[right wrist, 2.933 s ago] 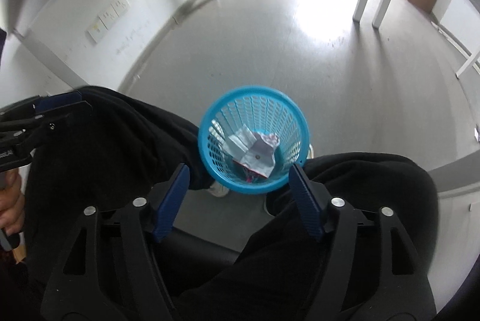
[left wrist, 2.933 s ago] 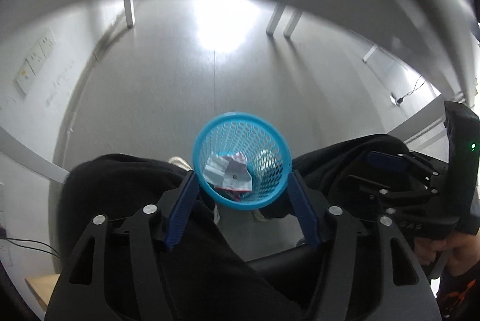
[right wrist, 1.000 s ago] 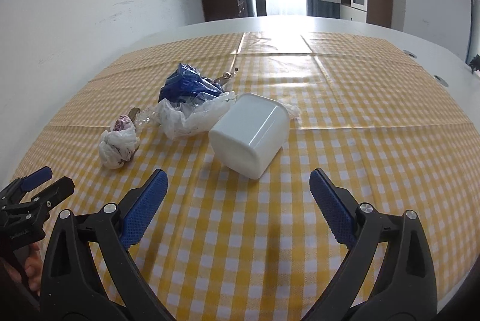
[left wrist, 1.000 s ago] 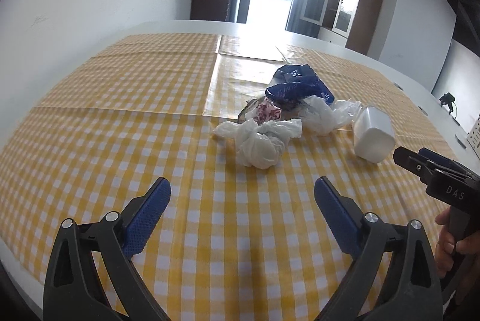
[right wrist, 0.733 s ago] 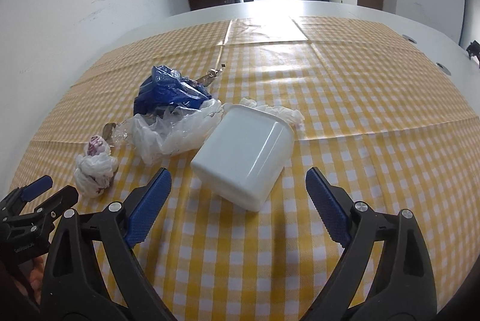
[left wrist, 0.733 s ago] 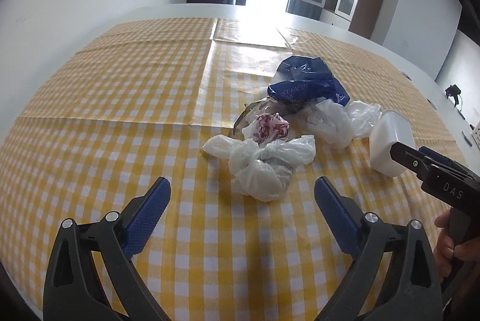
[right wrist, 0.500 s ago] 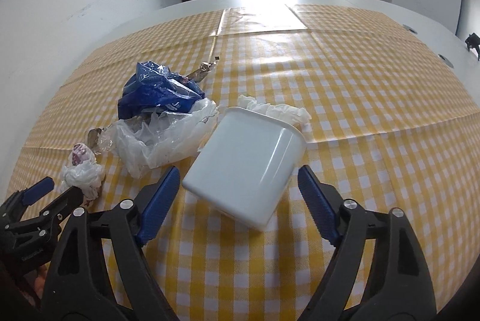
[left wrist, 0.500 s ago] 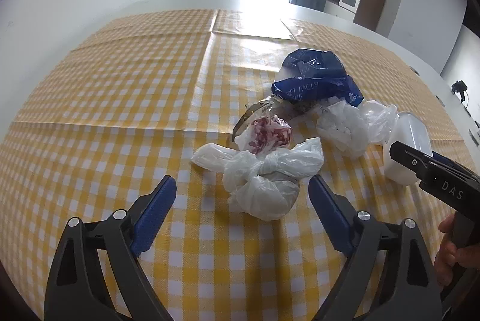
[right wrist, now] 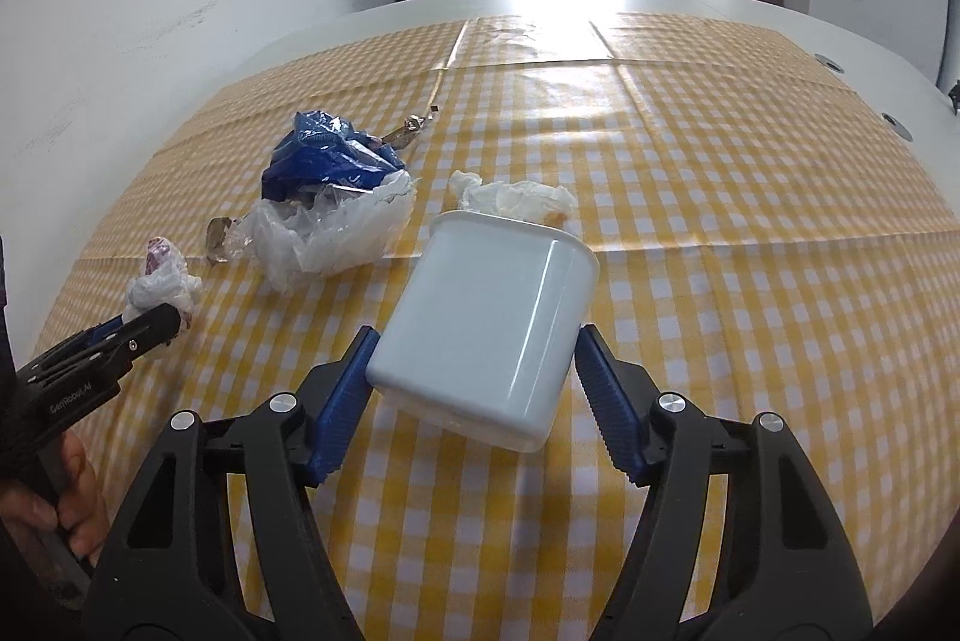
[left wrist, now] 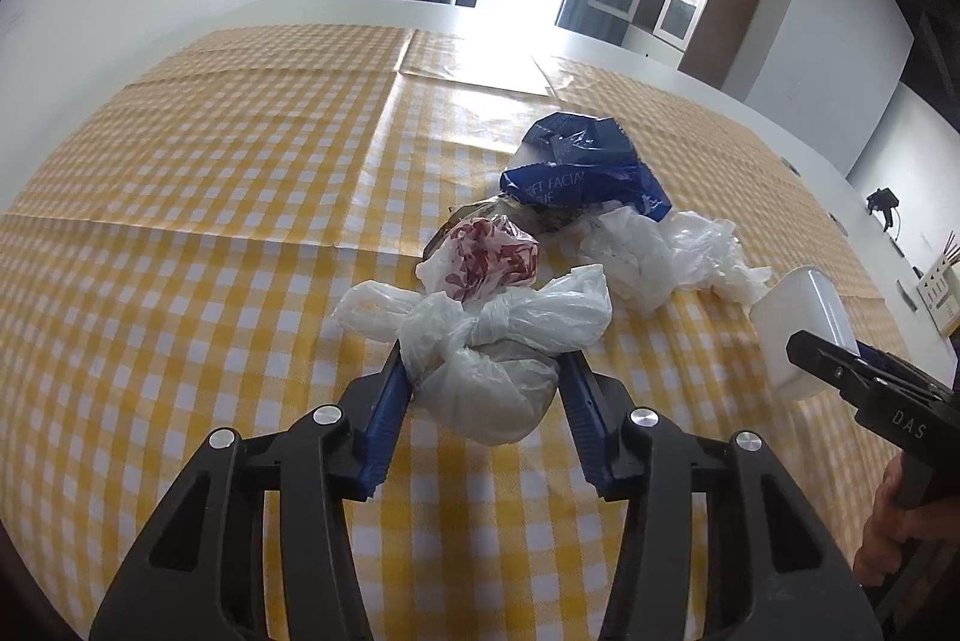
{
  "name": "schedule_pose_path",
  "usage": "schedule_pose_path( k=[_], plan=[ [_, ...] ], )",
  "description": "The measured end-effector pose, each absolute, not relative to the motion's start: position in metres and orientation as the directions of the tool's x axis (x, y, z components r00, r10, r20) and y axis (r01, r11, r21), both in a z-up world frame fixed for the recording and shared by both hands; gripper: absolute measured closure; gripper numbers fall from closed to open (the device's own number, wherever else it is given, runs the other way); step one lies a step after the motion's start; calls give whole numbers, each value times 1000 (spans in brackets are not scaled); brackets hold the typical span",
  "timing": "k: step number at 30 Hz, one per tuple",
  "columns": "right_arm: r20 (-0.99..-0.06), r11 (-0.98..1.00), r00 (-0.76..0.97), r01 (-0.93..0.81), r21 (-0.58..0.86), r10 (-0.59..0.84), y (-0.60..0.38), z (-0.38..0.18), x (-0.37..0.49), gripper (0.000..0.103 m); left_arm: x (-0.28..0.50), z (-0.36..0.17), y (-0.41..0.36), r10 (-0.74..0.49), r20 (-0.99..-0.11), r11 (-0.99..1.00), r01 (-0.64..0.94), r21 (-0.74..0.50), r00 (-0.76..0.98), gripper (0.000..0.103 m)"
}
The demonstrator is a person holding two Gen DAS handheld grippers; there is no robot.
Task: Collect trash
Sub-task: 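Grasp the white plastic bag bundle with the left tool while the right tool grasps the white container, then carry the plastic bag bundle and white container down over the blue basket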
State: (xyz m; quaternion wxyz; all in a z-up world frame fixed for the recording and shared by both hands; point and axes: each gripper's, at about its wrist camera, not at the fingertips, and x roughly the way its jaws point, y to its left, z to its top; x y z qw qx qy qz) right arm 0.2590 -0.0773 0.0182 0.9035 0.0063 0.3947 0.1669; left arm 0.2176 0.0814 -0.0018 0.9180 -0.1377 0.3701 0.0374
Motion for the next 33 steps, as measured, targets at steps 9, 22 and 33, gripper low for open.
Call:
schedule_pose_path(
  k=[9,22,33],
  plan=[
    [-692,924,630,-352,150,352,-87,17,214,41,160,12,65,-70,-634,961,-119,-250,770,57],
    [-624,895,673,-435,99,397,-96,19,124,41,58,18,38,-93,-569,956,-87,-280,817,58],
    [-584,874,696,-483,48,417,-107,15,50,41,-9,14,-2,-120,-541,966,-27,-257,832,58]
  ],
)
